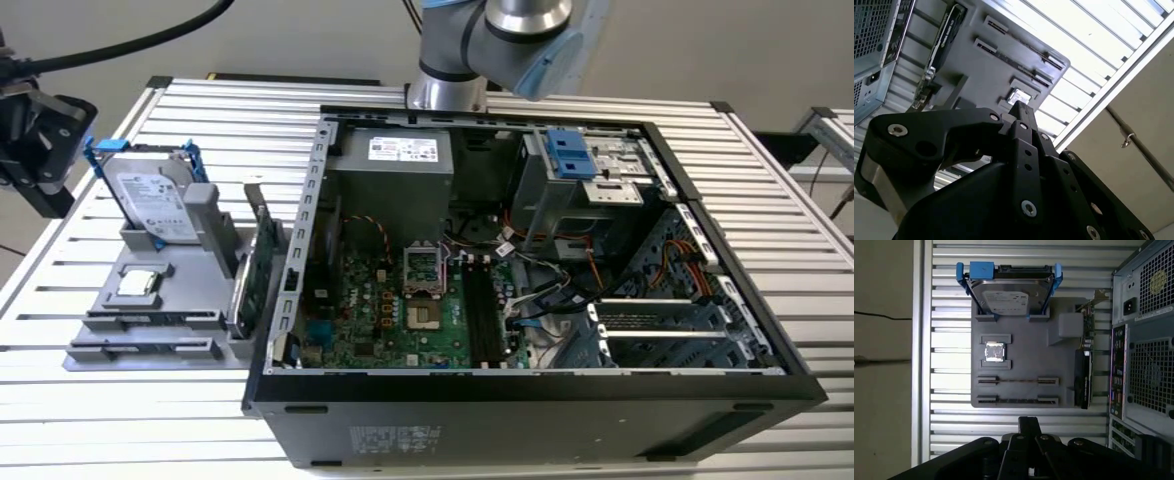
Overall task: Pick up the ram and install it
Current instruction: 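Pick up the ram and move it above insertion slot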
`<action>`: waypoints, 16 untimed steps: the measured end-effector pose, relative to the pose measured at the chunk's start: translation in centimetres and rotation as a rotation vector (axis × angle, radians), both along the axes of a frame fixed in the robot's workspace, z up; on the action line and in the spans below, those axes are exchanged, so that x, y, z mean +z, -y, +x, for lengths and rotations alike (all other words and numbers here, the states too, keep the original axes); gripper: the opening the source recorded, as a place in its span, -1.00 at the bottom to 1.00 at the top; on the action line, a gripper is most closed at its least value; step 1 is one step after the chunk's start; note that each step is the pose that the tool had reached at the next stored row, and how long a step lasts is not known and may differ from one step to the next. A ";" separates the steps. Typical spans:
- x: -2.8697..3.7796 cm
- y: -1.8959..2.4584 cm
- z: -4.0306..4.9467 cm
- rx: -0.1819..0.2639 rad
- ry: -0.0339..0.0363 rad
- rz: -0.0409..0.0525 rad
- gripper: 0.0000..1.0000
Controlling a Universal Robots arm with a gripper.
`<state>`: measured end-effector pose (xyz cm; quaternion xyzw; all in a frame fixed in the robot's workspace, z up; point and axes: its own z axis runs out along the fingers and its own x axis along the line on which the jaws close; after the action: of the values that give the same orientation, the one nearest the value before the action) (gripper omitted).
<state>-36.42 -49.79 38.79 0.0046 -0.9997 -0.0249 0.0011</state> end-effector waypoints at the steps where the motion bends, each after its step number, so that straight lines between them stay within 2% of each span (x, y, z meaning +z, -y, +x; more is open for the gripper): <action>1: -0.01 0.00 0.00 0.006 0.0001 0.0001 -1.00; 16: -0.01 0.00 0.00 0.102 0.0001 0.0001 -1.00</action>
<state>-36.42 -49.79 38.78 0.0554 -0.9981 -0.0249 0.0023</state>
